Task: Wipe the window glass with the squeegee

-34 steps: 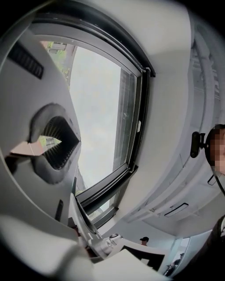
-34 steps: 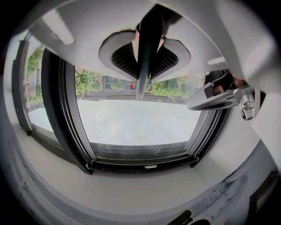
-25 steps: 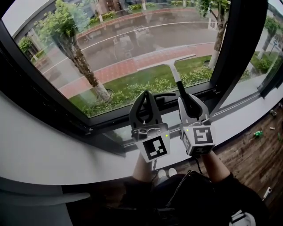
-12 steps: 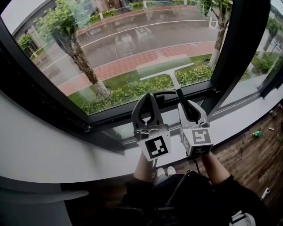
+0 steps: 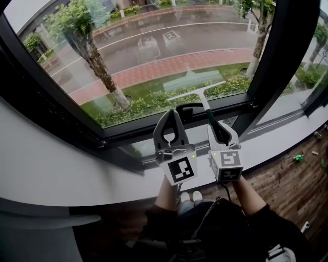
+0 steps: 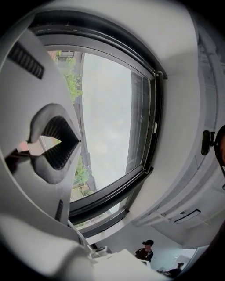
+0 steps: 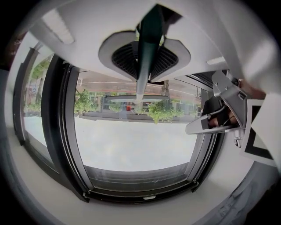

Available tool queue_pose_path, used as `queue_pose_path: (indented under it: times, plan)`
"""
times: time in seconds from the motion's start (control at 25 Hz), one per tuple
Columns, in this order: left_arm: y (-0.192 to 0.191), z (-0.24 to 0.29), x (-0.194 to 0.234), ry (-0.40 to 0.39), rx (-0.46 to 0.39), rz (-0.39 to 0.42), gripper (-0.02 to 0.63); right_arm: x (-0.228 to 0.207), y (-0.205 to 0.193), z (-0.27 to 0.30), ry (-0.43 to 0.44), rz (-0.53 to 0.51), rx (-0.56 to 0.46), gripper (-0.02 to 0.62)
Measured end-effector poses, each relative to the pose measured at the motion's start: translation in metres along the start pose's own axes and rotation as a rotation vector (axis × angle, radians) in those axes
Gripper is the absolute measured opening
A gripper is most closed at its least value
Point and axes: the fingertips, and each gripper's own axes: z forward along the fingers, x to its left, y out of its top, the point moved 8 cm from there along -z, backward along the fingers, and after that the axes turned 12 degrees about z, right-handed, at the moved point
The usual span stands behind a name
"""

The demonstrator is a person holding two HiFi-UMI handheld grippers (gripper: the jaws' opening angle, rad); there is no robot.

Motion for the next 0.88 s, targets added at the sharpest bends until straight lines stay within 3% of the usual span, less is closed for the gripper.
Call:
queue_pose_path:
  times: [0.4,0.6,0.8,0.88]
  plan:
    - [-0.001,-0.008,0.002,0.055,0.035,-0.004,0.000,-0.005,-0.009,-0.002,0.023,0.050,0.039,0.095]
    - [0.010,-0.020,0.018,0.115,0.046,0.000,0.000,0.004,0.024,-0.020,0.087,0.064,-0.103,0.095]
    - [0.027,-0.030,0.047,0.176,0.004,0.032,0.000,0.031,0.059,-0.029,0.145,0.031,-0.241,0.095]
    - [0.032,-0.030,0.064,0.211,-0.014,0.004,0.000,0.046,0.075,-0.025,0.168,0.037,-0.289,0.095]
